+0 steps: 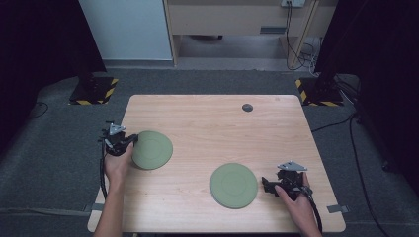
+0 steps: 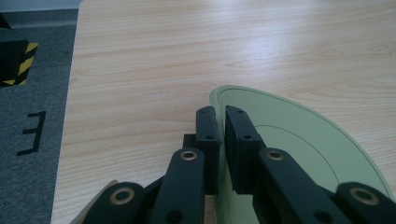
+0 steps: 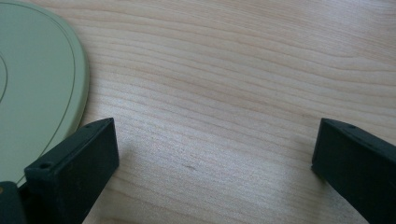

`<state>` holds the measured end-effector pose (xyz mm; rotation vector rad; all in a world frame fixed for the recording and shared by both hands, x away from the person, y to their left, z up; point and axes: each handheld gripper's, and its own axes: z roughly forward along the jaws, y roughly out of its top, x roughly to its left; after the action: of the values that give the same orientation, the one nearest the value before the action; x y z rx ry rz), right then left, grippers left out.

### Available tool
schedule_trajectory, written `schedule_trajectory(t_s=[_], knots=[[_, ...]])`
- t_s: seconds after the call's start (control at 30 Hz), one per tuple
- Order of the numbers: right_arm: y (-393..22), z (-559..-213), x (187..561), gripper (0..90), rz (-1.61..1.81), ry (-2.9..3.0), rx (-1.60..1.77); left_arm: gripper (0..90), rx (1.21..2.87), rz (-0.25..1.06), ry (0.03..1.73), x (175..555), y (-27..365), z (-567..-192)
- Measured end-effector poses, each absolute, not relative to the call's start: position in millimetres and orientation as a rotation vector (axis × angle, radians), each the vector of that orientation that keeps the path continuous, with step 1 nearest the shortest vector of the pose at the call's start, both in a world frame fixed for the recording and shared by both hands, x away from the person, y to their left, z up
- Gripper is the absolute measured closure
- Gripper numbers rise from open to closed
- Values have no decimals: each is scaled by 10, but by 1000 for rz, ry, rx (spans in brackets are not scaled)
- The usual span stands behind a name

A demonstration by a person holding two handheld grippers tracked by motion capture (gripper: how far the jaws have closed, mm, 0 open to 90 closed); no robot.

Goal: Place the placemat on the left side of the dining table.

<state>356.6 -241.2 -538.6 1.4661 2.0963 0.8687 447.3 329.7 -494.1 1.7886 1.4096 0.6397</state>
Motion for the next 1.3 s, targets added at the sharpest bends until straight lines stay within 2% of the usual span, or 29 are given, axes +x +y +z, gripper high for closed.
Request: schedule_trajectory(t_s=[0.43,1.1,1.17,1.23,1.3], knots=[[-2412,-5386,3566,9,869,2096,1466,832,1799,657,1417,4501,3304,-4996],[-2412,-5385,3565,9,868,2098,1466,746,1884,685,1488,4540,3336,-5119],[-2412,-5386,3566,9,868,2101,1461,708,1903,716,1497,4546,3315,-5119],[-2412,-5386,3566,9,869,2102,1460,623,1959,790,1514,4553,3270,-5124],[-2412,-5386,3565,9,869,2102,1460,609,1952,779,1511,4558,3252,-5128]])
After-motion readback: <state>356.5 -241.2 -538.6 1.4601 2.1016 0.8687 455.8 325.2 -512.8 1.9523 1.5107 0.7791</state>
